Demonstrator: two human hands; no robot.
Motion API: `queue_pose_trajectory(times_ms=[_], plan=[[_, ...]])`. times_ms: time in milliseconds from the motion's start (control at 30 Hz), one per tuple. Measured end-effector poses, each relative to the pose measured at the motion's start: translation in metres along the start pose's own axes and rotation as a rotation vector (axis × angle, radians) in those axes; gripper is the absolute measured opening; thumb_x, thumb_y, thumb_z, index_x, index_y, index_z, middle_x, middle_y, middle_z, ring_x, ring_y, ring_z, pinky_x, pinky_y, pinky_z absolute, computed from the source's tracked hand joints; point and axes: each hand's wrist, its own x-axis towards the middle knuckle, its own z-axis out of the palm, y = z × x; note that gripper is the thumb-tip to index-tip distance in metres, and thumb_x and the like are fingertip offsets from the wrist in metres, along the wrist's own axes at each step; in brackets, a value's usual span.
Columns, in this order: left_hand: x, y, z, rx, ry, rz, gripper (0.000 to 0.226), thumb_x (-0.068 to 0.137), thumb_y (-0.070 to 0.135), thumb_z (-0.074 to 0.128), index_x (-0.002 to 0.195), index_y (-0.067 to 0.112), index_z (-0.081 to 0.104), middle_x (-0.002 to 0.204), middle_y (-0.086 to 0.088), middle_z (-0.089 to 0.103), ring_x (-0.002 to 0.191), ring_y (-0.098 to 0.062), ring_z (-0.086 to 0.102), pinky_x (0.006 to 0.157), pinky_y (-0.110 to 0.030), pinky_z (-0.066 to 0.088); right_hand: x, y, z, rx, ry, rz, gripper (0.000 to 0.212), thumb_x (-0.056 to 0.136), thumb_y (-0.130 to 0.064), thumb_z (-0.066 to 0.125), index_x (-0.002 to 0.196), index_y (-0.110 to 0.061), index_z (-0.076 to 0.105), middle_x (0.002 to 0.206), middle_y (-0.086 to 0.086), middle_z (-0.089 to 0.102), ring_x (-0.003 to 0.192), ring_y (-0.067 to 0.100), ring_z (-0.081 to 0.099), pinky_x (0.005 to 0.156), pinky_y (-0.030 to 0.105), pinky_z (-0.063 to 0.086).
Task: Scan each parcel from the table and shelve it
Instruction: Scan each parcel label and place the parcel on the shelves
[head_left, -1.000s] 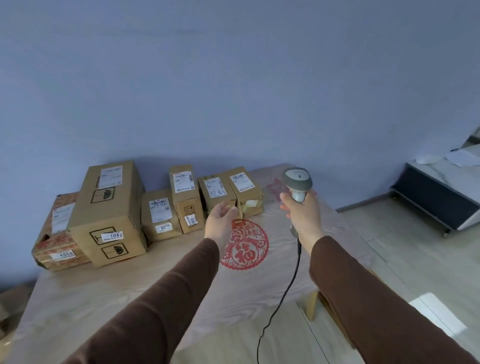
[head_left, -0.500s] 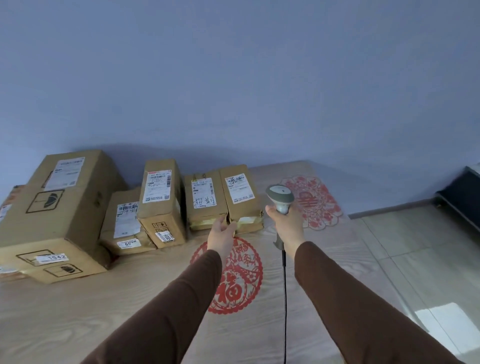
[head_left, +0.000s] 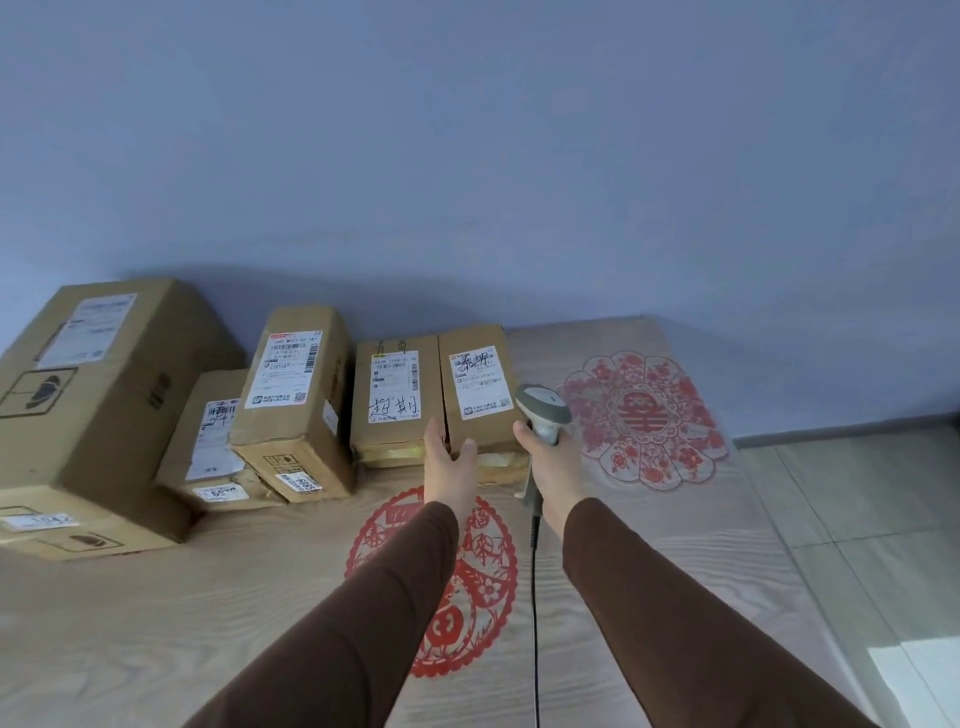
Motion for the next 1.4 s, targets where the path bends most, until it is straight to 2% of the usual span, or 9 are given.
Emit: queue_pose_trajectory(times_ms=[200,300,400,533,667,800,1000,1167,1400], plan=[[-0.019,-0.013,0.000,0.054,-0.036,-0.024,0.055,0.109,0.023,0.044,0.162,0.018,0.032,0.158,-0.014,0.041,0.135,-0.029,0.052,0.111,-0.037,0.045,-0.019,0.006,-0.027,0.043,0.015,0.038,0.016,0.090,-0.015,0.078,0.105,-0.019,0.074,0.101,0.008,0.080,0.091,0.025,0.077,0.080,0.041,0.064],[-0.041,-0.017,-0.007,0.052,-0.080,-0.035,0.051,0.109,0.023,0.046,0.159,0.016,0.040,0.159,-0.015,0.040,0.136,-0.032,0.052,0.113,-0.045,0.047,-0.046,0.009,-0.041,0.022,-0.012,0.053,0.017,0.090,-0.012,0.078,0.107,-0.013,0.075,0.096,0.011,0.080,0.086,0.030,0.078,0.072,0.046,0.065],[-0.072,-0.018,-0.025,0.032,-0.075,-0.019,0.054,0.107,0.026,0.053,0.159,0.021,0.040,0.161,-0.011,0.031,0.135,-0.031,0.052,0.102,-0.038,0.054,-0.084,0.013,-0.050,0.008,0.013,0.017,0.018,0.089,-0.011,0.078,0.107,-0.012,0.075,0.099,0.012,0.080,0.091,0.029,0.077,0.076,0.043,0.064],[-0.127,-0.020,-0.059,-0.056,-0.187,0.016,0.053,0.105,0.021,0.059,0.155,0.024,0.044,0.147,-0.009,0.055,0.126,-0.031,0.062,0.107,-0.044,0.052,-0.154,0.016,-0.060,0.059,0.014,-0.047,0.019,0.089,-0.011,0.078,0.107,-0.013,0.075,0.101,0.012,0.080,0.097,0.033,0.076,0.085,0.052,0.063],[-0.195,-0.020,-0.102,-0.250,-0.330,0.040,0.047,0.107,0.018,0.054,0.151,0.025,0.039,0.139,-0.006,0.062,0.118,-0.025,0.068,0.097,-0.041,0.060,-0.238,0.018,-0.062,0.091,-0.019,-0.152,0.021,0.090,-0.011,0.077,0.111,-0.015,0.074,0.097,0.006,0.081,0.087,0.024,0.079,0.066,0.036,0.064],[-0.254,-0.012,-0.139,-0.305,-0.364,0.098,0.041,0.107,0.021,0.054,0.144,0.032,0.039,0.132,-0.004,0.066,0.110,-0.020,0.071,0.075,-0.026,0.062,-0.311,0.016,-0.059,0.124,-0.025,-0.236,0.025,0.092,-0.011,0.076,0.116,-0.017,0.073,0.100,0.002,0.081,0.092,0.022,0.078,0.070,0.035,0.063],[-0.306,0.012,-0.169,-0.322,-0.404,0.099,0.065,0.099,0.047,0.064,0.157,0.027,0.040,0.151,-0.002,0.055,0.135,-0.024,0.056,0.120,-0.049,0.038,-0.380,-0.011,-0.052,0.119,-0.030,-0.396,0.020,0.091,-0.015,0.077,0.111,-0.021,0.076,0.102,0.001,0.081,0.097,0.021,0.076,0.083,0.040,0.062],[-0.335,0.037,-0.187,-0.341,-0.412,0.199,0.087,0.080,0.070,0.068,0.151,0.037,0.032,0.154,0.002,0.044,0.139,-0.024,0.047,0.123,-0.054,0.030,-0.416,-0.040,-0.046,0.138,-0.062,-0.500,0.018,0.088,-0.016,0.078,0.101,-0.029,0.079,0.103,0.001,0.081,0.094,0.017,0.077,0.071,0.032,0.063],[-0.351,0.069,-0.199,-0.495,-0.546,0.199,0.085,0.083,0.056,0.078,0.151,0.039,0.030,0.137,-0.006,0.057,0.124,-0.028,0.060,0.113,-0.055,0.046,-0.446,-0.071,-0.055,0.179,-0.049,-0.525,0.021,0.087,-0.015,0.078,0.098,-0.033,0.080,0.100,0.000,0.080,0.093,0.017,0.077,0.063,0.025,0.059]])
